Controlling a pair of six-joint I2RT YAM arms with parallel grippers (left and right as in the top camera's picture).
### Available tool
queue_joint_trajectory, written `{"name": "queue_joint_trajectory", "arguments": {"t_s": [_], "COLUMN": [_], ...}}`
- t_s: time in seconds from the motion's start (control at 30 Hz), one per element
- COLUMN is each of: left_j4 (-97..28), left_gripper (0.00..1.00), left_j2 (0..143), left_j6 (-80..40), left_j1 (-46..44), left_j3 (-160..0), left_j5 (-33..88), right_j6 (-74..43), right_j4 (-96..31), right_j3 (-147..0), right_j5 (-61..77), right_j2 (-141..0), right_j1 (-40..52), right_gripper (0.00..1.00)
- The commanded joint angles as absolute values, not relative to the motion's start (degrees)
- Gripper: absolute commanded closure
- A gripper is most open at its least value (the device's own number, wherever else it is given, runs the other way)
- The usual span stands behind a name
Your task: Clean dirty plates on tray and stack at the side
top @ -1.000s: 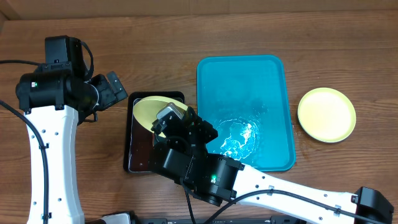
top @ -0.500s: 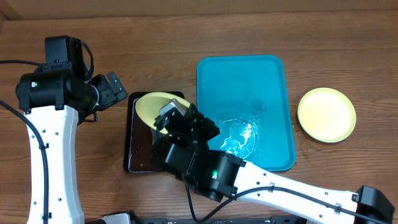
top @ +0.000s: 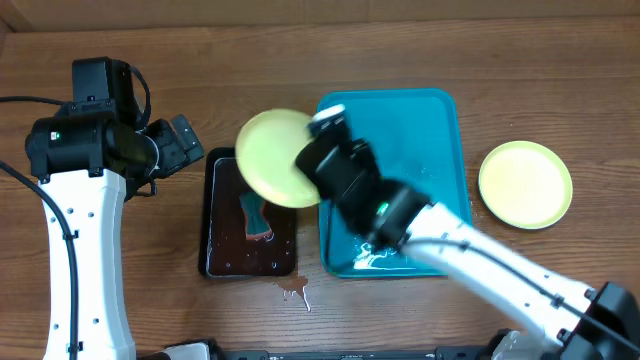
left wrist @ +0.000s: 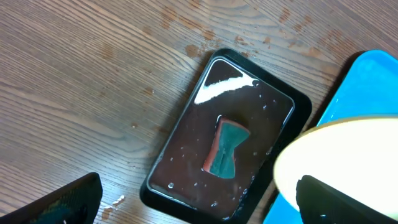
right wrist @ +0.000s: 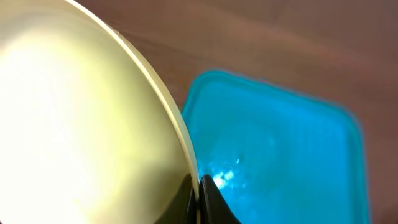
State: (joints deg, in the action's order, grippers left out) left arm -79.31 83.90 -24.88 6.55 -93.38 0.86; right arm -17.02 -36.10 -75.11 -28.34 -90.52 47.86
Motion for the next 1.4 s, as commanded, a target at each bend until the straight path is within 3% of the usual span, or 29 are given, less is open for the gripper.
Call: {"name": "queue_joint_trajectory", "arguments": {"t_s": [0.0, 0.1, 0.27, 0.37, 0.53, 0.93, 1.0, 1.07, 1.37], "left_j4": [-79.29, -79.29, -79.29, -79.29, -79.29, -79.29, -79.29, -79.29, -79.29], "left_gripper": [0.00, 0.00, 0.00, 0.00, 0.00, 0.00, 0.00, 0.00, 0.00], "left_j2": [84.01, 84.01, 84.01, 84.01, 84.01, 84.01, 84.01, 84.01, 84.01], "left_j6": [-24.21, -24.21, -24.21, -24.21, -24.21, -24.21, -24.21, -24.21, -24.21], "left_j1": [6.81, 6.81, 6.81, 6.81, 6.81, 6.81, 6.81, 6.81, 6.81], "left_j3": [-94.30, -94.30, -94.30, -94.30, -94.30, -94.30, -94.30, -94.30, -94.30], "left_j5": [1.06, 1.08, 1.06, 1.06, 1.06, 1.08, 1.08, 1.06, 1.08], "right_j6": [-26.11, -27.49, -27.44, -26.04, -25.10, -25.30, -25.26, -23.16, -16.40], "right_j4": [-38.24, -44.10, -54.48, -59.18, -62.02, -54.26, -54.24, -54.30, -58.13], "right_j3": [-76.44, -76.95, -76.90, -76.86, -75.64, -61.43, -61.54, -62.39, -67.16], "right_j5": [-7.18, 8.60, 12.67, 12.49, 11.09, 8.62, 9.17, 12.43, 18.28], "right_j2": [-86.70, -84.44, -85.62, -87.44, -90.87, -94.21, -94.19, -93.78, -82.24], "right_j1": [36.36, 18.44, -7.05, -18.79, -30.85, -34.94, -34.87, -34.50, -24.08], "right_gripper": [0.96, 0.96, 0.96, 0.96, 0.96, 0.96, 0.85, 0.65, 0.56]}}
